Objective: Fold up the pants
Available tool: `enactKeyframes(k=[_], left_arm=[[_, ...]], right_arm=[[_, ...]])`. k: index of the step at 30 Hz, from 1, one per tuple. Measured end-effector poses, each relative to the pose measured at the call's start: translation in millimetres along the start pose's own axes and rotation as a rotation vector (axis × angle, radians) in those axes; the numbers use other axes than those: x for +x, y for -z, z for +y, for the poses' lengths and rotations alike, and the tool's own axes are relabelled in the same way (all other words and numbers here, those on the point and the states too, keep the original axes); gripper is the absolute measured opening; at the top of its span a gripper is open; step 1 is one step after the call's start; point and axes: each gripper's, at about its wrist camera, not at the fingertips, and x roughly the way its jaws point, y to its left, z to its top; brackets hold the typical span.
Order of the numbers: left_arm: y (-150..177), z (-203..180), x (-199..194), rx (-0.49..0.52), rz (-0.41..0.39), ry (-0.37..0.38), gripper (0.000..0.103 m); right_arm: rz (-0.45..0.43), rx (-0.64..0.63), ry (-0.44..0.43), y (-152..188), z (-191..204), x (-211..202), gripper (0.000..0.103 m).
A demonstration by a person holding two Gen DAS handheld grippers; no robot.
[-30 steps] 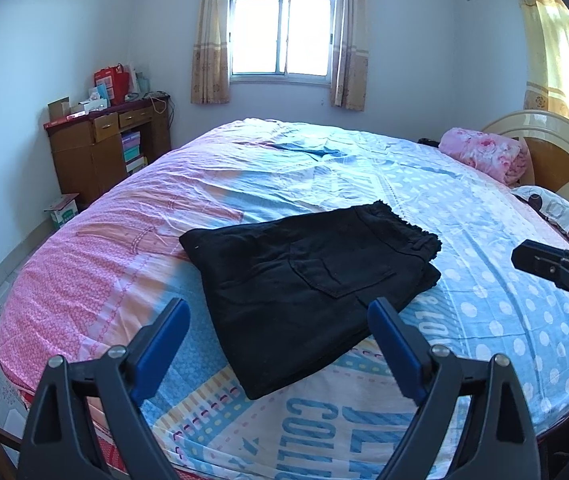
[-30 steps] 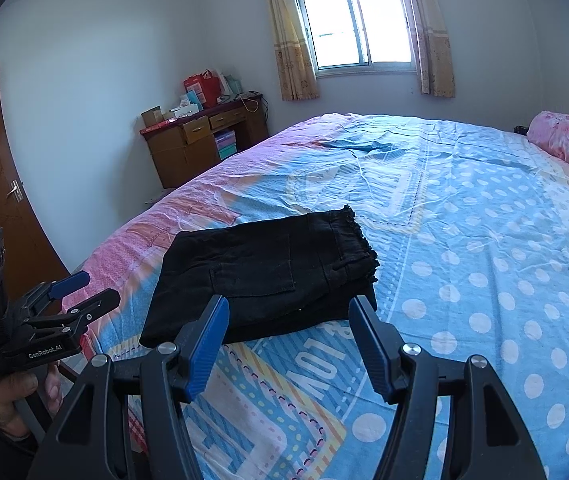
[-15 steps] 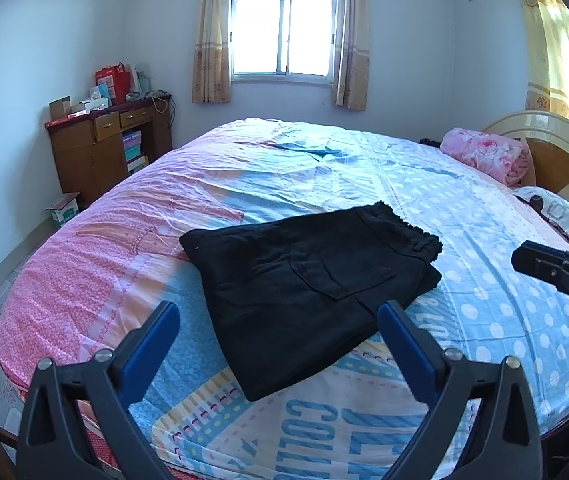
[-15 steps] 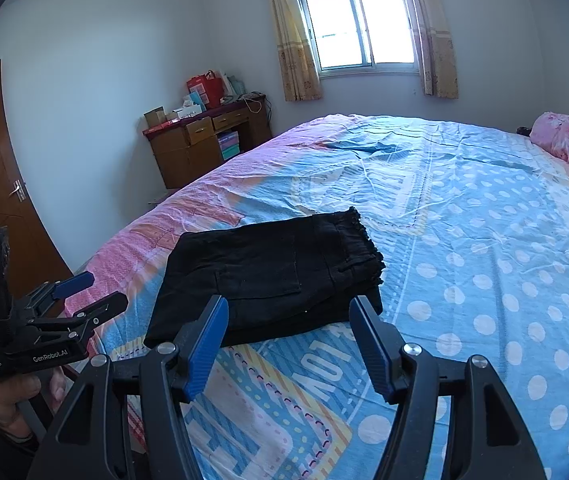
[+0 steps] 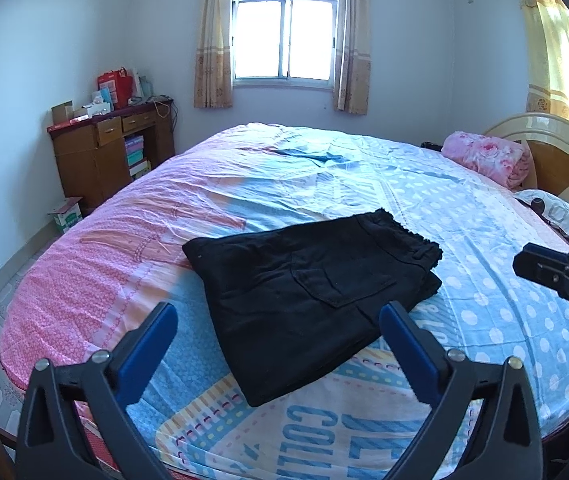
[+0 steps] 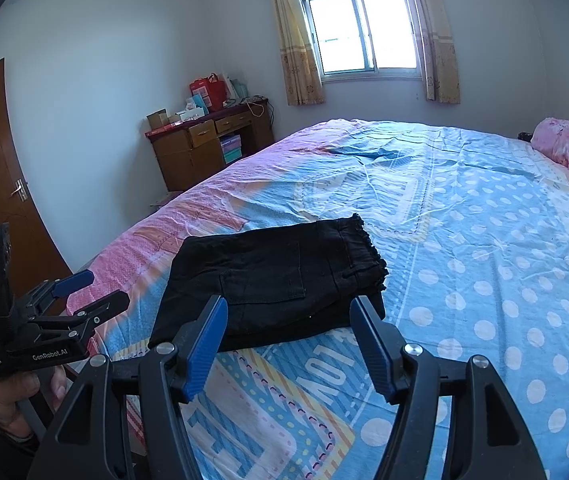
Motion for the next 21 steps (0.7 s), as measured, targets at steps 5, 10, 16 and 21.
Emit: enactKeyframes(k=[5, 10, 16, 21], left_arm=[[-3.5, 1.3, -1.9, -0.011, -0.016, 0.006, 0.103], [-6.2, 0.6, -1.9, -0.005, -0.017, -0.010, 0.103], [-7.6, -0.3, -1.7, 0.002, -0.017, -0.031, 0.103], [-6.1, 1.8, 2.1, -0.001, -0.004, -0.053, 0.103]], right_arm=[[-0.016, -0.007, -0.001, -0.8, 0.7, -2.9, 0.071], [-0.022, -0.011, -0.004, -1.9, 2.4, -4.0, 0.071], [-0.027, -0.018, -0.004, -1.8, 5.5, -4.8, 0.071], [-0.021, -0.018, -0.006, 0.3, 5.6, -4.1, 0.071]])
